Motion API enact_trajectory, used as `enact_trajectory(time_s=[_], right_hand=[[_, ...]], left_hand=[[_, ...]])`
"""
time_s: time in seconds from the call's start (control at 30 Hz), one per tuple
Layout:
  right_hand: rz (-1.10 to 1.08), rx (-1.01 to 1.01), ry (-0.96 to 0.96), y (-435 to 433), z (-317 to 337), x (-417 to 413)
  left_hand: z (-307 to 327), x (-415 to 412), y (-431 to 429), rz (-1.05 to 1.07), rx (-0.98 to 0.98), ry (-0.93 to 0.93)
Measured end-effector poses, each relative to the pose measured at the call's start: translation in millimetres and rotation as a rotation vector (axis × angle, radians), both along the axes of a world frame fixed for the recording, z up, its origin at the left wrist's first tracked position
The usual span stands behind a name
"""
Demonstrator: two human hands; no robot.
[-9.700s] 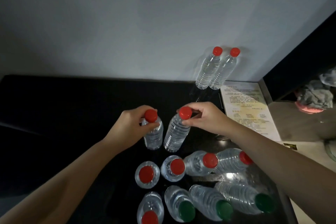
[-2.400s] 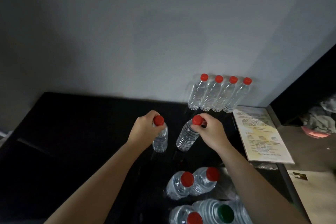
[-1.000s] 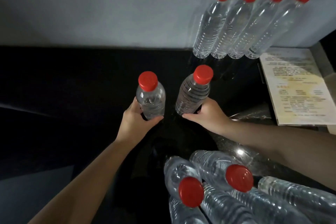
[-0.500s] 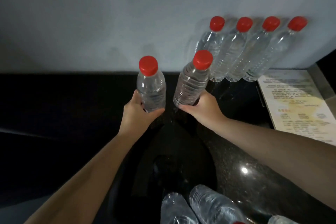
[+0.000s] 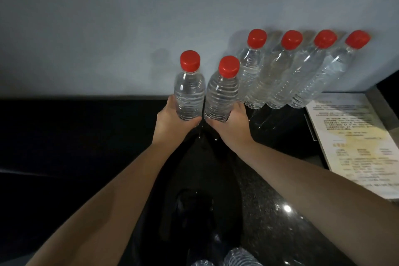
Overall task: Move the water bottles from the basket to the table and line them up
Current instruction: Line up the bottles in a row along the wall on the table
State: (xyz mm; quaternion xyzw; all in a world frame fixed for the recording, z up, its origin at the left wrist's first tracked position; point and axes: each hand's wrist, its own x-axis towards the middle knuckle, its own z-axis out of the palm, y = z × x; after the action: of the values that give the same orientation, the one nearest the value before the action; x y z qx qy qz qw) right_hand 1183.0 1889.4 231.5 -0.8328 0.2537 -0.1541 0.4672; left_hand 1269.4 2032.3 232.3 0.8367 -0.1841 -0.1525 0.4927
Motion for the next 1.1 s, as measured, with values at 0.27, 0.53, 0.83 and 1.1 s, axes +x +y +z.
enact_trajectory(time_s=[0.27, 0.53, 0.83, 1.1], right_hand=[[-0.068, 0.041, 0.022, 3.5, 7.9, 1.7], [-0.122, 0.079, 0.083, 0.4, -7.8, -11.8], [-0.168, 0.065, 0.118, -1.0, -7.0, -10.1], [-0.235, 0.054, 0.187, -4.5, -4.1, 1.4]], left_hand=[[-11.1, 7.8, -1.7, -0.058, 0.009, -0.055], [-13.2, 3.1, 1.5, -0.071, -0.008, -0.038], [-22.6, 3.5, -1.2, 0.019, -0.013, -0.086], [-20.6, 15.3, -11.5, 0.045, -0.024, -0.091]])
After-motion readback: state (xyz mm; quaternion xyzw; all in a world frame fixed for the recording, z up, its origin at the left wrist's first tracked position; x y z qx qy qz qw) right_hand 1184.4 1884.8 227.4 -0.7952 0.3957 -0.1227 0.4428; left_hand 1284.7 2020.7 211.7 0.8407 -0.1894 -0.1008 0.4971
